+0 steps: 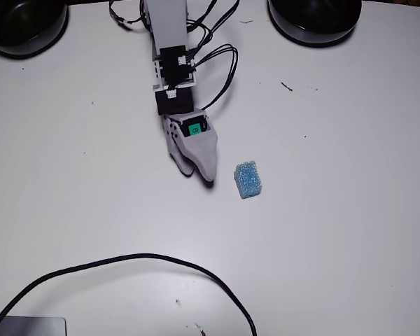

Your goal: Grab the Blue cube

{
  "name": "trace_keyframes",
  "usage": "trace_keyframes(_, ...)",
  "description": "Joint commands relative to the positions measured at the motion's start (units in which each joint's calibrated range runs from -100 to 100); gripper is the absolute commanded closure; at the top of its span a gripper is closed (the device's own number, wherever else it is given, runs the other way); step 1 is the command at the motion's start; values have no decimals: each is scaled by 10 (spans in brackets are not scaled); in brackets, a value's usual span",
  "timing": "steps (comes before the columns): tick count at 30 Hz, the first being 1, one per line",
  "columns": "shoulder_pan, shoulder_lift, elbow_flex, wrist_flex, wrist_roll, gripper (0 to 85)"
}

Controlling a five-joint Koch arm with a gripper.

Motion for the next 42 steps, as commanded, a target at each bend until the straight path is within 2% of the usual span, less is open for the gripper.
trace_keyframes(1,16,-43,30,0,-21,387)
trace_keyframes(3,28,-49,31,0,-32,387)
trace_keyframes(7,40,-54,32,2,-77,387)
trace_keyframes(13,40,-53,36,13,-159,388)
trace_keyframes(23,64,-50,37,23,-213,391)
trace_keyframes(28,72,-35,42,42,-249,392)
trace_keyframes(36,71,81,90,96,-317,392)
trace_keyframes(42,71,165,100,154,-351,390)
